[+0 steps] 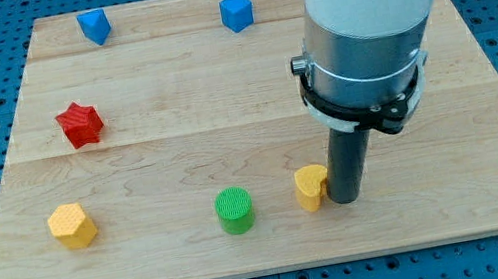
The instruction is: Point your arm closer to the green star
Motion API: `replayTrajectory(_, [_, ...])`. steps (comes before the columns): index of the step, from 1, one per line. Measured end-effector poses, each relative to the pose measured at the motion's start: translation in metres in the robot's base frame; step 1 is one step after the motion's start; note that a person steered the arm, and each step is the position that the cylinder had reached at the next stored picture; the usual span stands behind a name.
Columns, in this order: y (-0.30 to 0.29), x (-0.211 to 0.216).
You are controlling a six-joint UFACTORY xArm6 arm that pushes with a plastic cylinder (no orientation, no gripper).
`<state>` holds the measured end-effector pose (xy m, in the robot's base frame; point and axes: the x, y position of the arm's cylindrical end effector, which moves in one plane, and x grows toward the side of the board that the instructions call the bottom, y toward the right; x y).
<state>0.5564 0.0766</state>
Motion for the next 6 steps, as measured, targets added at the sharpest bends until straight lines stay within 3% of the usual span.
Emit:
replayTrajectory(1, [-0.041, 0.000])
replayTrajectory(2, [-0.011, -0.007])
replayTrajectory(5, [0.171, -0.080])
replayTrajectory(6, [0.165, -0.119])
